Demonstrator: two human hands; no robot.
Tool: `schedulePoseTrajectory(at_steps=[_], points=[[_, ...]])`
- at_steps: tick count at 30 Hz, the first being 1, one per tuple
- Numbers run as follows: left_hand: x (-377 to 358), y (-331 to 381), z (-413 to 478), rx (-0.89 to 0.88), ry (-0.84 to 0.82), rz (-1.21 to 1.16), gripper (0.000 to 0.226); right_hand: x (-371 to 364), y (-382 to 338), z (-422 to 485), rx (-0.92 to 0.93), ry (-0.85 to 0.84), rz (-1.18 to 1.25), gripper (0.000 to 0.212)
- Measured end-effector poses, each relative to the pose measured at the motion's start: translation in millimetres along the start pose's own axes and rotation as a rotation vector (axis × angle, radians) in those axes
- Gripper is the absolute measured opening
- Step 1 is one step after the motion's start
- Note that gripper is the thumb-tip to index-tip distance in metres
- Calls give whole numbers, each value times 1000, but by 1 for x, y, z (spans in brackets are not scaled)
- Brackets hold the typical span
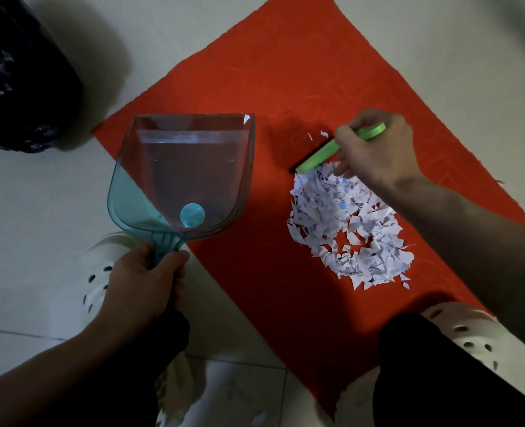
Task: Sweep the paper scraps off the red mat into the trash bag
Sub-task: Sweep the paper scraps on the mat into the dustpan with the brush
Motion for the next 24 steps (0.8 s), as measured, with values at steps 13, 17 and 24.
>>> schedulePoseTrajectory(at_steps=[13,17,24], points=[[3,0,1,-13,7,49,24,-11,2,14,-109,-18,243,27],[4,0,2,-14,11,58,24,7,2,7,-24,66,11,18],[6,-1,0,-6,18,48,24,16,-10,6,53,183,58,17]])
Point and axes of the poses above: each hand's wrist, its own z-axis towards the middle knuckle, its own x-axis out of the back of the hand, y = z × x, the point moved 6 cm from there along z, towards the middle knuckle, and after that the axes turned 8 degrees about -x, right-handed, at the moved point
